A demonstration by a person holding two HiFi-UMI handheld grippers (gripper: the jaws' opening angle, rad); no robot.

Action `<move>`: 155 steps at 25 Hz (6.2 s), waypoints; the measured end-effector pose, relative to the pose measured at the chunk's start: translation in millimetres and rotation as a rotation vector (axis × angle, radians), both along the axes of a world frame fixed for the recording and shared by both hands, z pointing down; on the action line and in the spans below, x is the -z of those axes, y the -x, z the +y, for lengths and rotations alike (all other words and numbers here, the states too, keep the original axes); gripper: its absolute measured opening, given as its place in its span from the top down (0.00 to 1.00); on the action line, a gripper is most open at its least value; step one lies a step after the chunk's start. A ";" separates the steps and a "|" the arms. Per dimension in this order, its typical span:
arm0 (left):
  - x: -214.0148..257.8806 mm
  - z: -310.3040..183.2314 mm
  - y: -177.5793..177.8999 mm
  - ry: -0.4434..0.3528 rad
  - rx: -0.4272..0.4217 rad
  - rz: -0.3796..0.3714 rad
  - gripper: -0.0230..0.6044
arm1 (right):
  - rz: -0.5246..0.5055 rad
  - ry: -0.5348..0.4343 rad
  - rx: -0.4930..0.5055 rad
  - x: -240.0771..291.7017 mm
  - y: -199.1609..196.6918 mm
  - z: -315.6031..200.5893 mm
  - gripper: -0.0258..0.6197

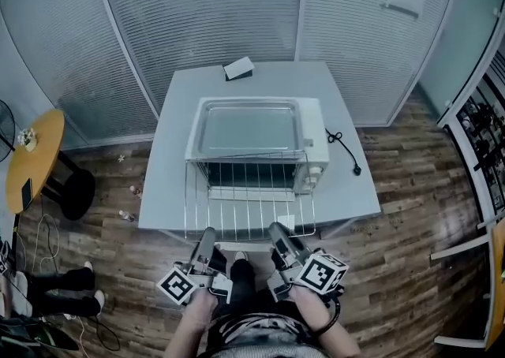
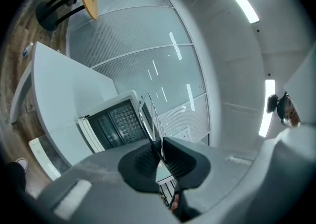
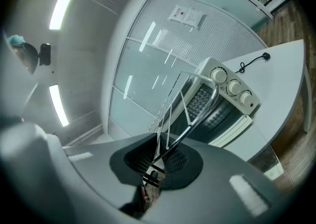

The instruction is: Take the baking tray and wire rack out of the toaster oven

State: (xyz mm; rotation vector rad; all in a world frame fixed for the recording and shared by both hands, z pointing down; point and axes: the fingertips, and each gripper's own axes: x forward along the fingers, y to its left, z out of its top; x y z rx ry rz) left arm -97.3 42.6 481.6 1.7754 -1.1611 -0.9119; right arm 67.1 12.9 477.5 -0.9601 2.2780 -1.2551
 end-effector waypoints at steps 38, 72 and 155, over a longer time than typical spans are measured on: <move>15.8 -178.9 23.8 0.086 -0.065 0.028 0.93 | -0.029 -0.001 -0.070 21.6 22.8 -164.4 0.89; 13.4 -128.8 -6.6 -0.033 -0.131 -0.753 0.96 | 0.619 -0.290 -0.156 12.4 2.2 -120.4 0.90; 56.3 1.1 -61.8 -0.158 -0.078 -0.973 0.96 | 0.758 -0.535 -0.058 59.8 45.8 18.5 0.96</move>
